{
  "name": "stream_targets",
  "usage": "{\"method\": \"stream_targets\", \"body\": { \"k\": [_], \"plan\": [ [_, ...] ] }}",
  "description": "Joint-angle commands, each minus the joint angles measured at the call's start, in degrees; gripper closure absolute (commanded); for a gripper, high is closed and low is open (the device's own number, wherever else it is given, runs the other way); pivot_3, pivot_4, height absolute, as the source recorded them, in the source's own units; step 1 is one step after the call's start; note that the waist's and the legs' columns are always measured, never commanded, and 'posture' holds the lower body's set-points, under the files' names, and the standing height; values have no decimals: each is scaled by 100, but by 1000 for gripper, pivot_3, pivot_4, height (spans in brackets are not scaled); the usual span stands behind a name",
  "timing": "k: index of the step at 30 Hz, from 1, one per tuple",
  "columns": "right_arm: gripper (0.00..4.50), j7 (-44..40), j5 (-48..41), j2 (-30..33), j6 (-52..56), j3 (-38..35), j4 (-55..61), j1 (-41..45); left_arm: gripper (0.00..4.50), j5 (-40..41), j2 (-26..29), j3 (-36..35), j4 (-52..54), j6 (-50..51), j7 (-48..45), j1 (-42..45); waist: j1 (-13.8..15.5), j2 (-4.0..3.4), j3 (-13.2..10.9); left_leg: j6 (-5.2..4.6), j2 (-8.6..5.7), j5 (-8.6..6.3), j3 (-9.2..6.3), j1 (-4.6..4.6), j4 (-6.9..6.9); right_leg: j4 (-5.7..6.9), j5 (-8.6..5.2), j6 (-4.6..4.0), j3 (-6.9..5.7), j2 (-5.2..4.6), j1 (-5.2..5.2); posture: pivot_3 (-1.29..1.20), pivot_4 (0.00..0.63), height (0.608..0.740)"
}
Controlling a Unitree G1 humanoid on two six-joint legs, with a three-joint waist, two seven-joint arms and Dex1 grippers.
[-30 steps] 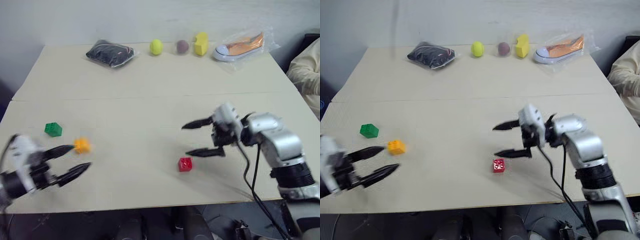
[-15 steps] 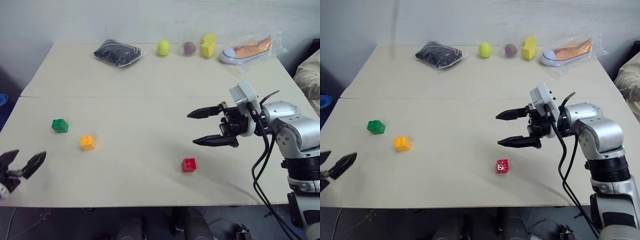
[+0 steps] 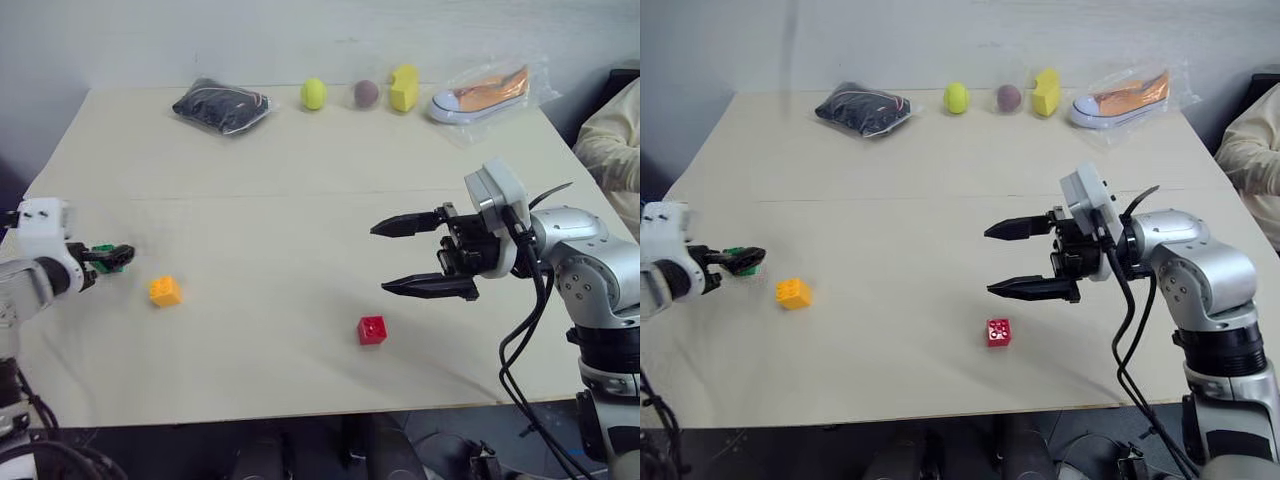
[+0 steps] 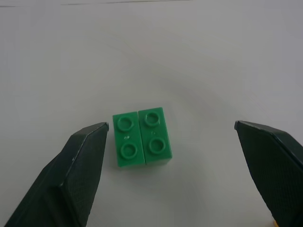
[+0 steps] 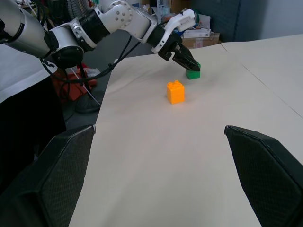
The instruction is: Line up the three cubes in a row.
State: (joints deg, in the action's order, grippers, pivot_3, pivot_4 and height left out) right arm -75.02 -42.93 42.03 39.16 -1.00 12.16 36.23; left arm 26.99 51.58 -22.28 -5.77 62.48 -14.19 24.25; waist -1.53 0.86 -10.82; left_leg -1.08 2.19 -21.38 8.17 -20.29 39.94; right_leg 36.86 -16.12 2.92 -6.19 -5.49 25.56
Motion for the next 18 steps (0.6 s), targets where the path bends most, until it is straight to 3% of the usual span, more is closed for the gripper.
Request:
{"method": "stream_targets", "body": {
  "k": [1, 5, 8, 15, 16, 18],
  "plan": [
    [23, 141, -184, 28, 22, -230, 252, -11, 0, -305, 54, 74, -341, -24, 103, 287, -9, 0, 0, 0, 1, 0, 3, 1, 0, 0, 0, 0, 3, 2, 1, 0, 150, 740],
    [23, 265, -241, 83, 33, -304, 344, -137, 0, -470, -78, 125, -737, 64, 212, 507, 12, 2, 0, 1, 2, 1, 7, 3, 2, 4, 0, 0, 5, 3, 2, 0, 150, 740],
    [0, 313, -224, 86, 29, -315, 366, -173, 628, -492, -149, 47, -884, 176, 254, 615, 21, 6, 2, 0, 1, 1, 7, 2, 5, 6, 1, 2, 6, 1, 2, 0, 150, 740],
    [0, 402, -258, 44, 38, -306, 371, -147, 2790, -583, -139, 102, -923, 58, 85, 643, 24, 6, 2, 0, 1, 1, 6, 2, 6, 6, 1, 2, 6, 1, 2, 0, 150, 740],
    [0, 401, -263, 45, 40, -304, 372, -148, 3019, -604, -139, 111, -927, 14, 68, 640, 25, 7, 2, 0, 1, 1, 7, 2, 6, 6, 1, 2, 6, 1, 2, 0, 150, 740],
    [0, 395, -272, 49, 46, -299, 369, -146, 3009, -674, -101, 190, -955, -129, -10, 631, 23, 7, 2, 0, 1, 1, 6, 1, 6, 6, 1, 2, 5, 1, 2, 0, 150, 740]
  ]
}}
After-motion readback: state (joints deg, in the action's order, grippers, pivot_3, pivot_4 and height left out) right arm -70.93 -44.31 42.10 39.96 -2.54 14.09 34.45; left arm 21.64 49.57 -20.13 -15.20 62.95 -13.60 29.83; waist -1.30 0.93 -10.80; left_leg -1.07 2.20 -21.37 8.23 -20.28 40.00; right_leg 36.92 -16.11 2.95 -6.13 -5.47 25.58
